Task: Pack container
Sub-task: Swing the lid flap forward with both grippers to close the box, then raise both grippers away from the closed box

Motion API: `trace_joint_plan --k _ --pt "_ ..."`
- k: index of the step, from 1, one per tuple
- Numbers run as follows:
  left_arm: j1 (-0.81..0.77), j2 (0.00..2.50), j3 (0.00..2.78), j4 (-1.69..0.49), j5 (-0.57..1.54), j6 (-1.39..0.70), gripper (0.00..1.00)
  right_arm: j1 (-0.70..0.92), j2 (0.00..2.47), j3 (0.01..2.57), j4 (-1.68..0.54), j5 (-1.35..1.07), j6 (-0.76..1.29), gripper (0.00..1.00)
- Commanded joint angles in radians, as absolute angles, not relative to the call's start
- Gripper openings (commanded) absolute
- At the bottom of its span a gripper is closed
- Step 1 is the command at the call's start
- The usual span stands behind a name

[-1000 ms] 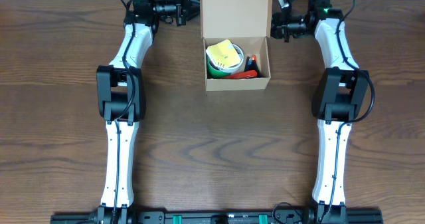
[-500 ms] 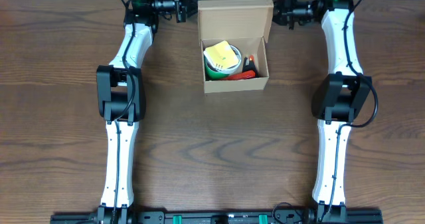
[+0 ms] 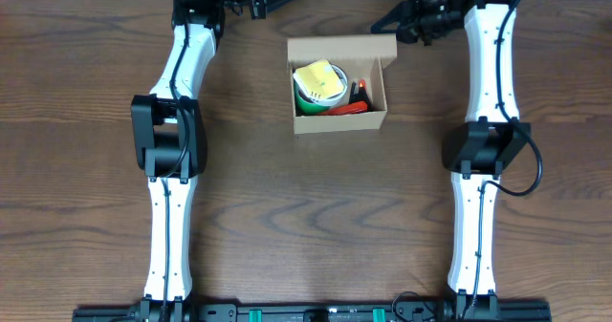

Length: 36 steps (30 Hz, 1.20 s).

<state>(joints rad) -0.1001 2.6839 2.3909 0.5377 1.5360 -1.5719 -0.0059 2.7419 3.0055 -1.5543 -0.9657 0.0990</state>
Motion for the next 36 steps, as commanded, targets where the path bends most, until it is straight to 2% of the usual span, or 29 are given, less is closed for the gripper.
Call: trace_joint_plan --k 1,10,20,26,31,36 --pt "-0.106 2.632 2.405 0.654 1.581 -1.720 0.06 0.027 2.740 3.080 -1.598 -0.862 0.035 0.01" --pt "-0.101 2.628 2.443 1.115 1.581 -2.082 0.06 0.095 2.664 3.141 -1.685 -0.636 0.046 0.01" --pt "-0.106 2.500 2.686 1.066 1.581 -2.080 0.06 0.168 2.454 3.141 -1.682 -0.421 0.108 0.01" --pt "-0.098 2.349 2.788 0.955 1.581 -2.055 0.05 0.192 2.339 3.141 -1.693 -0.389 0.146 0.01" --pt "-0.043 2.204 2.811 0.682 1.581 -1.828 0.06 0.194 2.270 3.140 -1.698 -0.389 0.157 0.01" --pt "0.078 2.123 2.811 0.376 1.550 -1.592 0.06 0.198 2.224 3.140 -1.698 -0.389 0.161 0.01"
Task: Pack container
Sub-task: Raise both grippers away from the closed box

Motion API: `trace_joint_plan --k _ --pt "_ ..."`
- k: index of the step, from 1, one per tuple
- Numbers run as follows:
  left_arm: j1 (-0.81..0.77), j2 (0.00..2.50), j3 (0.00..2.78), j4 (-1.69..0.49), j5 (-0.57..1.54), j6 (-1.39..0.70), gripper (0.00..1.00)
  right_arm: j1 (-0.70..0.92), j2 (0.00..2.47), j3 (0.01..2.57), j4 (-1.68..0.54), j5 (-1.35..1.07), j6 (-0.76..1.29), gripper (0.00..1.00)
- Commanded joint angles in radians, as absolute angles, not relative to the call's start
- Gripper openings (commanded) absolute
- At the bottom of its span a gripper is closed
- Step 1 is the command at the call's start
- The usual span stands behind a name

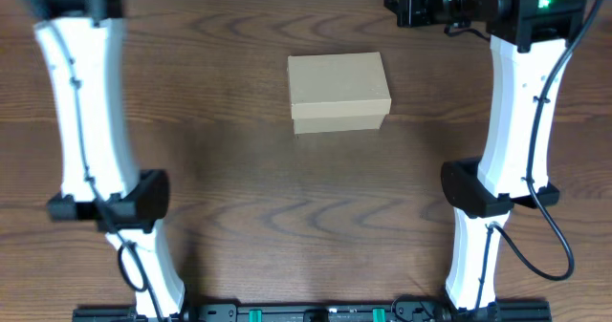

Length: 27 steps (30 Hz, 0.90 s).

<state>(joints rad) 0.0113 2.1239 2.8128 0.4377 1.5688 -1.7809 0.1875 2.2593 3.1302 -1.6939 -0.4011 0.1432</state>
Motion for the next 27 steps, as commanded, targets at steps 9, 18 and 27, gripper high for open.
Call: trace_joint_plan --k 9,18,27 --pt "0.337 2.115 2.811 0.176 1.457 -1.420 0.05 0.215 2.218 3.137 -1.698 -0.377 0.211 0.01" --pt "0.439 2.115 2.811 -0.287 1.237 -0.940 0.05 0.222 2.218 3.137 -1.698 -0.363 0.240 0.01" --pt "0.402 2.113 2.811 -0.997 0.572 -0.243 0.05 0.222 2.218 3.137 -1.698 -0.362 0.250 0.01"
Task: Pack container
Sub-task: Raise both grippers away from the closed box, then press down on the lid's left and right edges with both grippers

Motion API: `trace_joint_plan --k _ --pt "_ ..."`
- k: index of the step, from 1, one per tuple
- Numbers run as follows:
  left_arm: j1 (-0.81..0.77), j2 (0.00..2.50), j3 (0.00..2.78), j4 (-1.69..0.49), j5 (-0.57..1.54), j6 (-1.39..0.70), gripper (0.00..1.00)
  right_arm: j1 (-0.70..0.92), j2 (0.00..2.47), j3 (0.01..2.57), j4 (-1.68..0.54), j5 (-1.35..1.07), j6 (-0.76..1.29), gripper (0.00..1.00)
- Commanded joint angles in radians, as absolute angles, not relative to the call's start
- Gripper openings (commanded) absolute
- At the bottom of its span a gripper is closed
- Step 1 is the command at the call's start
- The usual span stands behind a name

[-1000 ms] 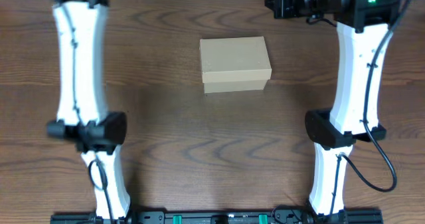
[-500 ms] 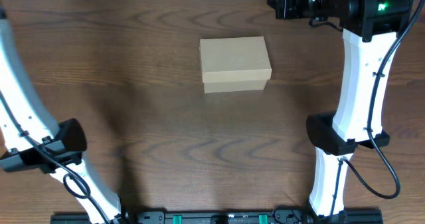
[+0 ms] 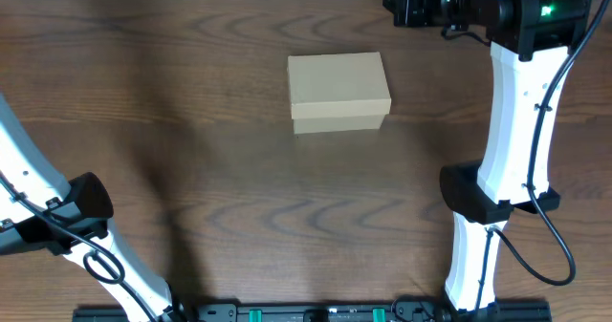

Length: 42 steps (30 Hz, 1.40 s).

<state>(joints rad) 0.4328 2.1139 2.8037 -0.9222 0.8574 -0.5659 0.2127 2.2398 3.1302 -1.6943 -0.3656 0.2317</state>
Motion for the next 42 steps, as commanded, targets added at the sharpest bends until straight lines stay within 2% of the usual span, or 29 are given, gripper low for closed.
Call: trace_joint_plan --k 1,8,15,23,28,42 --pt "0.384 2.113 2.811 -1.058 0.510 -0.203 0.06 0.222 2.218 3.136 -1.698 -0.357 0.251 0.01" --pt "0.177 2.113 2.805 -1.441 0.263 -0.028 0.06 0.222 2.218 3.063 -1.698 -0.314 0.275 0.01" --pt "-0.017 2.115 2.778 -1.686 0.131 0.042 0.05 0.225 2.218 2.789 -1.694 -0.264 0.247 0.01" --pt "-0.114 2.118 2.545 -1.677 0.297 0.103 0.06 0.244 2.218 2.459 -1.595 -0.262 0.168 0.01" --pt "-0.159 2.119 2.370 -1.594 0.418 0.139 0.06 0.254 2.218 2.322 -1.532 -0.261 0.147 0.01" --pt "-0.374 2.120 2.130 -1.387 0.382 0.136 0.06 0.256 2.218 2.133 -1.441 -0.232 0.133 0.01"
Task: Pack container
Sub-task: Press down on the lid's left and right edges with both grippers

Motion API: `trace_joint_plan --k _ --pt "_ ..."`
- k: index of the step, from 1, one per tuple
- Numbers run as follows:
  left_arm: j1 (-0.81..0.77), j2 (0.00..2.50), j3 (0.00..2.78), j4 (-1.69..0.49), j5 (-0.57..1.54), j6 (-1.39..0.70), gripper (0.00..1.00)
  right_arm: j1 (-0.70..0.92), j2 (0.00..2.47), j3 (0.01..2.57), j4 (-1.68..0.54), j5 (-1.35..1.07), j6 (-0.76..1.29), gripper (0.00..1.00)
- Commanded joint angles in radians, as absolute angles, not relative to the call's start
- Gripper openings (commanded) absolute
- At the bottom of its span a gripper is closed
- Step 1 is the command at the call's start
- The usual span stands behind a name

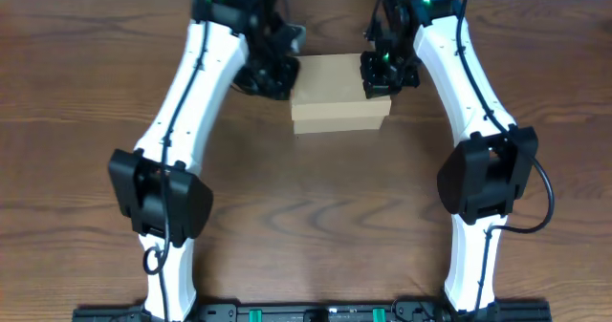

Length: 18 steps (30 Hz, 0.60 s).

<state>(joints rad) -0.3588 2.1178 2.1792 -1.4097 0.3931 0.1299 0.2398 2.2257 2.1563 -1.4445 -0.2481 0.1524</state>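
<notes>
A tan cardboard box (pixel 335 100) sits shut at the back middle of the table, its lid flaps down and its contents hidden. My left gripper (pixel 277 72) is at the box's left top edge, touching or just beside it. My right gripper (pixel 380 74) is over the box's right top corner. From above, both sets of fingers are dark and hidden under the wrists, so how the jaws stand does not show.
The brown wooden table (pixel 306 226) carries only the box. Both arms reach from the front edge toward the back and bend in over the box. The table's back edge lies just behind the grippers.
My left arm has come from the far lower left to the box's left edge. The right gripper has come from the back right corner down onto the box's right top corner. The box stays shut.
First the box stood open, showing a yellow and green item and red things inside, with both grippers at the back. Then the box was shut and both arms were away from it, the left one far left. Now both grippers flank the shut box.
</notes>
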Motion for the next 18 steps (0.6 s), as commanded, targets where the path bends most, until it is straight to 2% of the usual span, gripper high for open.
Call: trace_joint_plan --k 1,13,18 --pt "-0.377 2.120 2.109 -1.372 0.383 0.129 0.06 0.256 2.218 2.128 -1.439 -0.232 0.132 0.01" --pt "-0.382 2.120 1.865 -1.227 0.399 0.100 0.06 0.256 2.218 2.124 -1.424 -0.231 0.125 0.01" --pt "-0.385 2.115 1.861 -1.227 0.358 0.089 0.06 0.256 2.218 2.124 -1.426 -0.186 0.121 0.01"
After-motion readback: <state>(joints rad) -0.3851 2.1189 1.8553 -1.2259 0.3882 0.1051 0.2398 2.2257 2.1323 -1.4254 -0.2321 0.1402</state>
